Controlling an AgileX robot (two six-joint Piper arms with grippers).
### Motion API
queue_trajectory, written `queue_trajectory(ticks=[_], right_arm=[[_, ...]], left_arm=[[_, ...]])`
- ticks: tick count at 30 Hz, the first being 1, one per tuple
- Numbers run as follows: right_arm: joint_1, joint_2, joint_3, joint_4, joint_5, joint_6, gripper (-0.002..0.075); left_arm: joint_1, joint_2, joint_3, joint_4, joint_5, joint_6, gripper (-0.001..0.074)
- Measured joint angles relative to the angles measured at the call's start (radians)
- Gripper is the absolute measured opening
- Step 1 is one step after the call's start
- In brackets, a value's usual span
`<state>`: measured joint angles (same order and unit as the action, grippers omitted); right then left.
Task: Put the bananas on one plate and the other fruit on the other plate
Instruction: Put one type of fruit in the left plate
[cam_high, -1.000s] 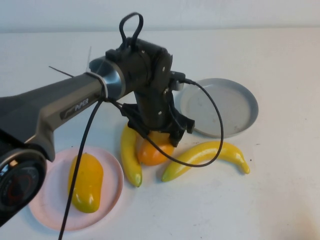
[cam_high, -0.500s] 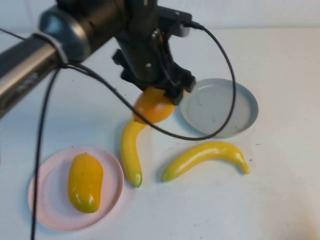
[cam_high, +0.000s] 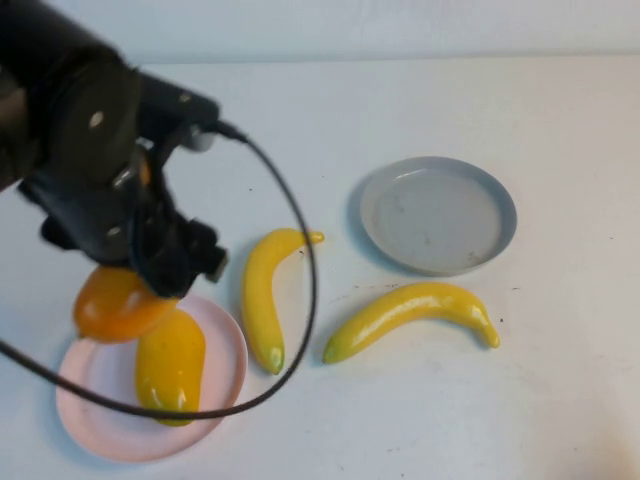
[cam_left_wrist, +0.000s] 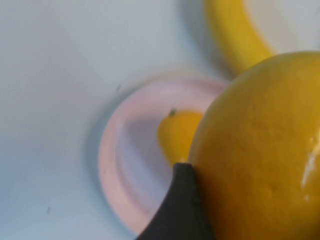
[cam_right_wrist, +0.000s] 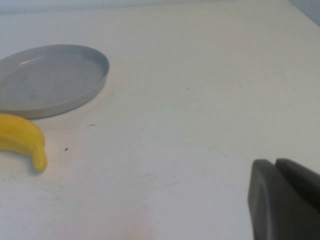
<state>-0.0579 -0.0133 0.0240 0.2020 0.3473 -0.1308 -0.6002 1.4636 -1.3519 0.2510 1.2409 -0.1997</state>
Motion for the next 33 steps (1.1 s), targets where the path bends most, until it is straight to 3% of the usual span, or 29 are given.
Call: queue_trajectory(ticks=[14, 33], right_arm=[[0.000, 0.000, 0.000, 0.004, 0.000, 0.000, -0.0018], [0.000, 0.000, 0.000, 0.004, 0.000, 0.000, -0.0018]], left_arm=[[0.309, -0.033, 0.252, -0.112, -0.087, -0.058, 0.0529], [0.328, 0.172, 0.259, -0.136, -0.194, -0.017, 0.0531]])
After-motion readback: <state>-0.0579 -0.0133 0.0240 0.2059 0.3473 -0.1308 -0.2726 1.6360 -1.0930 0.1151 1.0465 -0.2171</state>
